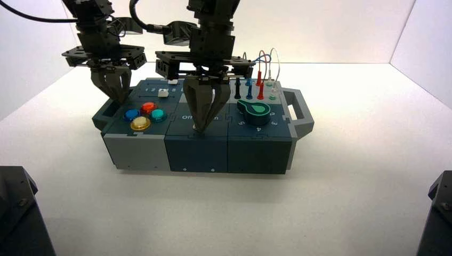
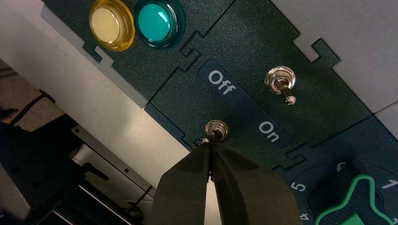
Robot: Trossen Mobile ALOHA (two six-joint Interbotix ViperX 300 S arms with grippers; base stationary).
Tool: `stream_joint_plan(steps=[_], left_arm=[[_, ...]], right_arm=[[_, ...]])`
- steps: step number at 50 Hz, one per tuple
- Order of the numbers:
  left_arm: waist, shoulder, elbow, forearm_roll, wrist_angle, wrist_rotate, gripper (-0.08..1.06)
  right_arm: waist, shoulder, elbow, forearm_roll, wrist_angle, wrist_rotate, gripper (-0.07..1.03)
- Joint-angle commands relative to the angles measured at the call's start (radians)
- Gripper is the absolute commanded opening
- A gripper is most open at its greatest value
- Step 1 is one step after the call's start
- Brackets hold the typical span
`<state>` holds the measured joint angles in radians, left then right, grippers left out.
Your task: Flip the bottom switch off with the right gripper.
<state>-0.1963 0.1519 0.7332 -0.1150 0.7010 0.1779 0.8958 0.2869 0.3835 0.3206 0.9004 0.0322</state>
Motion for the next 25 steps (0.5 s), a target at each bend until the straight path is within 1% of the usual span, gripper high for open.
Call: stream_joint_plan(steps=[1, 4, 11, 15, 23, 25], left_arm=[[0.000, 0.032, 0.006, 0.006, -0.005, 0.035, -0.03], [0.000, 0.032, 0.005, 0.005, -0.005, 0.035, -0.03], [0.000, 0.028, -0.002, 0.005, -0.005, 0.037, -0.03], [0.000, 0.005, -0.002, 0.003, -0.005, 0.038, -0.03], [0.000, -0.101, 0.026, -0.018, -0.015, 0.035, -0.03], [0.000, -0.127, 0.037, -0.018, -0.025, 0.032, -0.03]], right_arm=[[-0.003, -0.037, -0.017, -0.005, -0.003, -0.006, -0.02], [-0.003, -0.058, 0.015, -0.006, -0.014, -0.006, -0.02], [-0.008, -0.163, 0.106, -0.008, -0.081, -0.002, -0.02], [-0.009, -0.221, 0.132, -0.008, -0.087, 0.000, -0.02], [-0.009, -0.334, 0.173, -0.009, -0.092, -0.002, -0.02], [-0.009, -0.373, 0.187, -0.012, -0.103, -0.003, -0.02]])
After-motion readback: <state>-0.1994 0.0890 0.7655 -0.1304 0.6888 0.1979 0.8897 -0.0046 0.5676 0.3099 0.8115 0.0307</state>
